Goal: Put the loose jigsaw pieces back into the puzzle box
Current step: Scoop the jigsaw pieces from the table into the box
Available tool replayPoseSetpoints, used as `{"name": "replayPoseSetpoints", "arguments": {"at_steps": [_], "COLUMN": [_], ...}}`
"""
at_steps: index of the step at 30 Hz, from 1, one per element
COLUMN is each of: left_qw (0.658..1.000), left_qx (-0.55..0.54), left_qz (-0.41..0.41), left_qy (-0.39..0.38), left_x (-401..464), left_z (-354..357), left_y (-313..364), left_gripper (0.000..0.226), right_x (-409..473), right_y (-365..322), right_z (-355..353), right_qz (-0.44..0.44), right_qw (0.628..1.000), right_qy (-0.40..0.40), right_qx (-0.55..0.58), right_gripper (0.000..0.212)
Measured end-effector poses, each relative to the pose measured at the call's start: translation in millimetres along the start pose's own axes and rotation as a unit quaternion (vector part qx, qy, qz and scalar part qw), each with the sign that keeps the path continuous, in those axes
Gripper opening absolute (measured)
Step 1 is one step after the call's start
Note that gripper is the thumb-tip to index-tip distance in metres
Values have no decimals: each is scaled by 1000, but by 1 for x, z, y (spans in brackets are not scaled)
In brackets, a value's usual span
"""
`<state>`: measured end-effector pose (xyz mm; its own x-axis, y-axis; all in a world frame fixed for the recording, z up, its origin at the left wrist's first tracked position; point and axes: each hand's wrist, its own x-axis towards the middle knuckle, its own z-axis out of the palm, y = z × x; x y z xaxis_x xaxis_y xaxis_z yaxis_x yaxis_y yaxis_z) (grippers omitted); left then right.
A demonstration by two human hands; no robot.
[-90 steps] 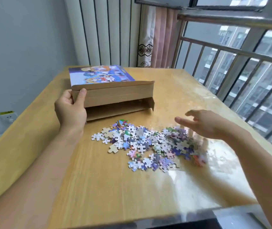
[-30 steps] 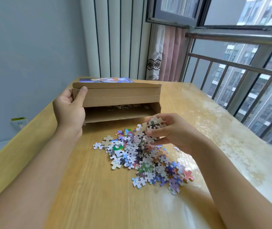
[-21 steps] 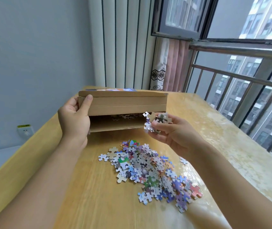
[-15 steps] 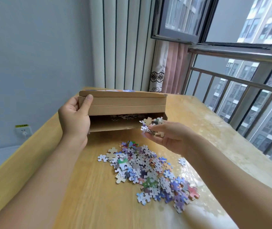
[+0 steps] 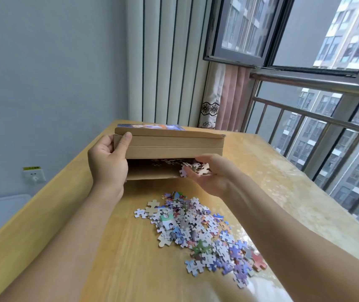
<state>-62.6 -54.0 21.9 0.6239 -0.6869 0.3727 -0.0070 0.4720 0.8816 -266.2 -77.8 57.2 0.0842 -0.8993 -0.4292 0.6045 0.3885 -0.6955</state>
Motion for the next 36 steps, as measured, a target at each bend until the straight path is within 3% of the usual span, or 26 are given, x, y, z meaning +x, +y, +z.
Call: {"name": "replayPoseSetpoints", "arguments": {"at_steps": [3, 5, 7, 10, 12, 14, 16, 18, 22, 24, 28, 31, 33, 36], "left_qw": [1000, 1000, 1000, 1000, 999, 999, 999, 1000, 1000, 1000, 1000, 1000, 1000, 1000], "left_qx": [2, 8, 11, 24, 31, 32, 29, 25, 17, 11, 8, 10, 11, 10], "left_qz": [1, 1, 1, 4, 7, 9, 10, 11, 11, 12, 9, 2, -5, -15], "left_qy": [-5, -6, -8, -10, -10, -10, -12, -12, -7, -4, 9, 10, 9, 9], "left_x": [-1, -2, -3, -4, -5, -6, -6, -5, -3, -3, -1, -1, -2, -3], "left_z": [1, 1, 0, 0, 1, 2, 2, 2, 1, 2, 1, 1, 1, 2], "left_y": [0, -1, -1, 0, 1, 3, 4, 2, 0, 1, 3, 7, 12, 15], "left_gripper": [12, 12, 13, 16, 18, 17, 16, 16, 15, 15, 14, 15, 15, 18], "right_x": [-1, 7, 16, 32, 34, 34, 39, 42, 36, 30, 9, 11, 22, 36], "right_y": [3, 5, 13, 18, 17, 15, 16, 14, 8, 6, 2, 10, 15, 13], "right_z": [8, 12, 14, 7, 1, -4, -13, -22, -36, -43, -51, -45, -39, -31], "right_qz": [-9, 17, -29, -102, -115, -144, -176, -213, -297, -367, -505, -523, -520, -521], "right_qw": [999, 999, 997, 987, 985, 968, 928, 865, 679, 589, 453, 339, 297, 311], "right_qy": [-12, -2, 11, 37, 35, 4, 10, 36, 38, 28, 3, -43, -50, -57], "right_qx": [-31, -34, -68, -117, -123, -208, -329, -452, -670, -720, -735, -781, -799, -793], "right_gripper": [32, 41, 38, 16, 24, 30, 27, 30, 38, 35, 37, 34, 33, 47]}}
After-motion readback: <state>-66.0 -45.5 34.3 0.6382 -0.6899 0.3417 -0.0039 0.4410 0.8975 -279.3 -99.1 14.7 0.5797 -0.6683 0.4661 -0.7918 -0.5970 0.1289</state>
